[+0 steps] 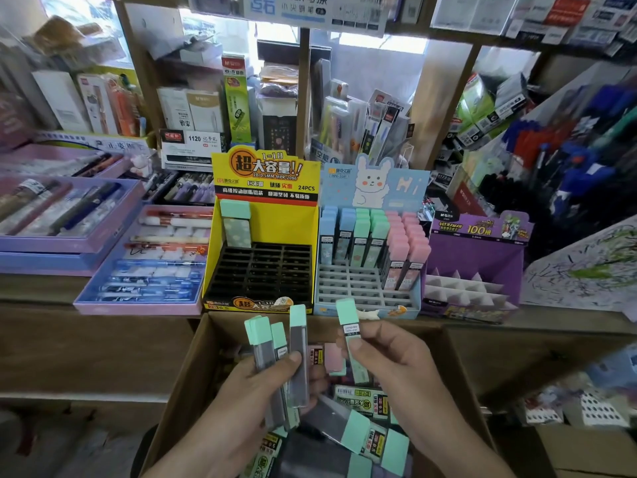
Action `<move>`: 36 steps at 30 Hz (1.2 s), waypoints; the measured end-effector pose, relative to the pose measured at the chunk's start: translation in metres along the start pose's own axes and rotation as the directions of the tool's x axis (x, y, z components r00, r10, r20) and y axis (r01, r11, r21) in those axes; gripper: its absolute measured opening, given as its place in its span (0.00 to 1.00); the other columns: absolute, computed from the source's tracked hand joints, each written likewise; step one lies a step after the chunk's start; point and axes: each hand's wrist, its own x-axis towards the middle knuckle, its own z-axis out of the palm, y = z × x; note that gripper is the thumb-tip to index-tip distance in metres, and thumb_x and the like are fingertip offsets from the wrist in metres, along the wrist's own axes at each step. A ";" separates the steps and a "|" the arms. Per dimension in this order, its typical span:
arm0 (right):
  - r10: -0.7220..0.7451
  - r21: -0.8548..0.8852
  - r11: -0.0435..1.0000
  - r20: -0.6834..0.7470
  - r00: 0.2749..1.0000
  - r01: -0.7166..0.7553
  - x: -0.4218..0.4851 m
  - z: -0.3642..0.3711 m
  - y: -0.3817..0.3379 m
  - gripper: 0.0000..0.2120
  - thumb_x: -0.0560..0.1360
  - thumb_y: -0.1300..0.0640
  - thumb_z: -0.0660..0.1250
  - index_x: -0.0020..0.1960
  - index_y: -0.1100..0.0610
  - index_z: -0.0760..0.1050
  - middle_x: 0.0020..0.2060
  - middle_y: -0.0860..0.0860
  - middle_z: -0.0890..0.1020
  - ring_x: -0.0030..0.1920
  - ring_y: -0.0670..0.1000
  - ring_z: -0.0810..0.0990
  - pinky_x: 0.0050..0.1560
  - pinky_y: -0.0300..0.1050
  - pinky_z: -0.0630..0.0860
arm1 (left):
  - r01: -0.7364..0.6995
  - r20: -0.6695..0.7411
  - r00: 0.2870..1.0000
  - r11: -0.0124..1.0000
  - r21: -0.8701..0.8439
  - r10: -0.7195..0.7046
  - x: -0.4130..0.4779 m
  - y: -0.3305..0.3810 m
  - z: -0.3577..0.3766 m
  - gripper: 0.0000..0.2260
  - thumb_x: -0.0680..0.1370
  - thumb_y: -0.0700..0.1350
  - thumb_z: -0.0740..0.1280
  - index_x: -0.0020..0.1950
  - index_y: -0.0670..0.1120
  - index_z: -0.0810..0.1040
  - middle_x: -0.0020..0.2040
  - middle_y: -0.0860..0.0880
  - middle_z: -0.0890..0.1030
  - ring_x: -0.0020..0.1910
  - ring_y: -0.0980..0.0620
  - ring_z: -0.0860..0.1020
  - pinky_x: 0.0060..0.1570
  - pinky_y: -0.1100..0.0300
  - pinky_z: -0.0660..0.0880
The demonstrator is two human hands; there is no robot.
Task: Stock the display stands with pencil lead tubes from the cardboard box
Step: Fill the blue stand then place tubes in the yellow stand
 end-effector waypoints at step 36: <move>-0.351 -0.656 0.734 -0.142 0.925 0.178 0.084 -0.008 -0.054 0.08 0.85 0.61 0.58 0.49 0.55 0.72 0.39 0.52 0.81 0.23 0.46 0.81 0.30 0.55 0.80 | 0.000 -0.007 1.000 1.000 0.015 0.001 -0.006 0.005 0.006 0.11 0.81 0.39 0.66 0.61 0.35 0.80 0.52 0.32 0.85 0.50 0.34 0.86 0.45 0.47 0.84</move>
